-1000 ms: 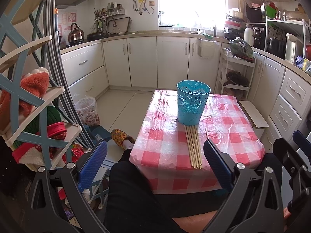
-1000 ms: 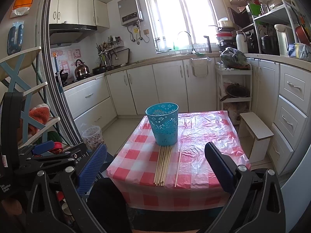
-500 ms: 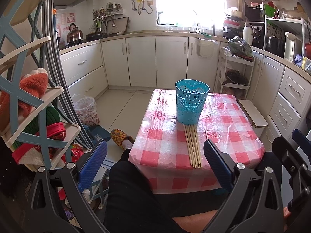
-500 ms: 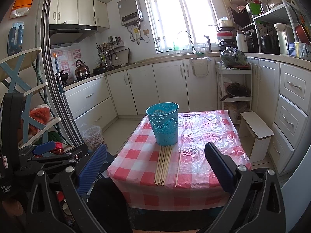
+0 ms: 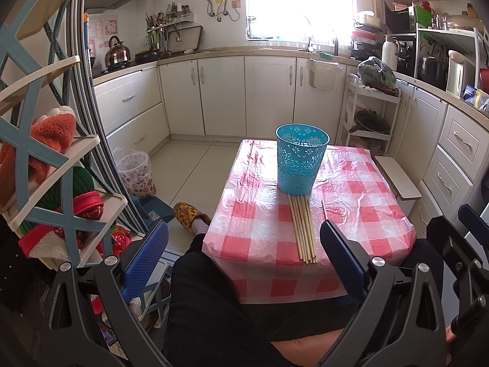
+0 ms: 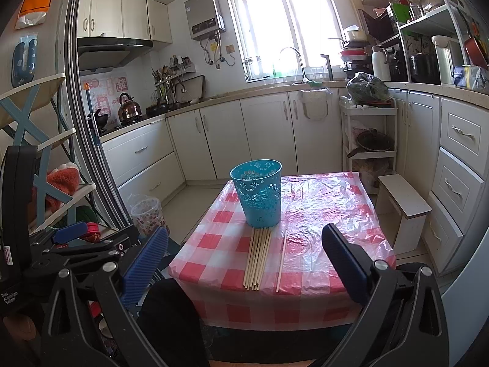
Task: Organize utensils
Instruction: 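Move both grippers toward the wooden chopsticks beside the teal basket, then grasp one wooden chopstick from the table with the left gripper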
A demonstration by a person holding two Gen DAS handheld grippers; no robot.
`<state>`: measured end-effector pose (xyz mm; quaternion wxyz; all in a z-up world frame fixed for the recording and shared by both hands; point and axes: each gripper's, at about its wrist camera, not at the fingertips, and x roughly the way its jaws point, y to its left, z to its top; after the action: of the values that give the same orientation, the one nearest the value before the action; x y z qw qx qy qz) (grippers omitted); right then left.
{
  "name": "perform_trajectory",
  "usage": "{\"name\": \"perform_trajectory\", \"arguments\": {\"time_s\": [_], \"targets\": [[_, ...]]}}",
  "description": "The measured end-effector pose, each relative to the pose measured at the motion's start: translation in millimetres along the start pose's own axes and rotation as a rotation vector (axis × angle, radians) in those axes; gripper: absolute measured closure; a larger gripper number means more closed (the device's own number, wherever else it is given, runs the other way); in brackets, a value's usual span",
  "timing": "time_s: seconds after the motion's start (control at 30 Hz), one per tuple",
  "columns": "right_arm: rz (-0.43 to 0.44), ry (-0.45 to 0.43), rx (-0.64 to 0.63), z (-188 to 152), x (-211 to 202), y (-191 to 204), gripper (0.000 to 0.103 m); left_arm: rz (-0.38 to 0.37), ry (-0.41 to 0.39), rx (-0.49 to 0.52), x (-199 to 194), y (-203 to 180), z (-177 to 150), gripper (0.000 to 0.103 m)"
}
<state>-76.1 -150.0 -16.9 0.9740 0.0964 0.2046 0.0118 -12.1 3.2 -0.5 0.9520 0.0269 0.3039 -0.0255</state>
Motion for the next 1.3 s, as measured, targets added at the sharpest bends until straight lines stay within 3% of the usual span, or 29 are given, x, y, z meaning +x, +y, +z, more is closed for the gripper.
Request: {"name": "perform_trajectory", "arguments": {"time_s": [0.83, 1.13, 1.3], "targets": [[-0.001, -0.001, -0.004, -2, 0, 5, 0.006, 0.005, 0.000, 0.009, 2, 1, -1, 0.008], [-0.005, 0.039, 0.003, 0, 19, 0, 0.006, 0.005, 0.054, 0.014, 29, 2, 1, 0.008], [-0.062, 0.088, 0.006, 4, 49, -17, 0.006, -0.005, 0.129, -0.020, 63, 11, 1, 0.008]]}}
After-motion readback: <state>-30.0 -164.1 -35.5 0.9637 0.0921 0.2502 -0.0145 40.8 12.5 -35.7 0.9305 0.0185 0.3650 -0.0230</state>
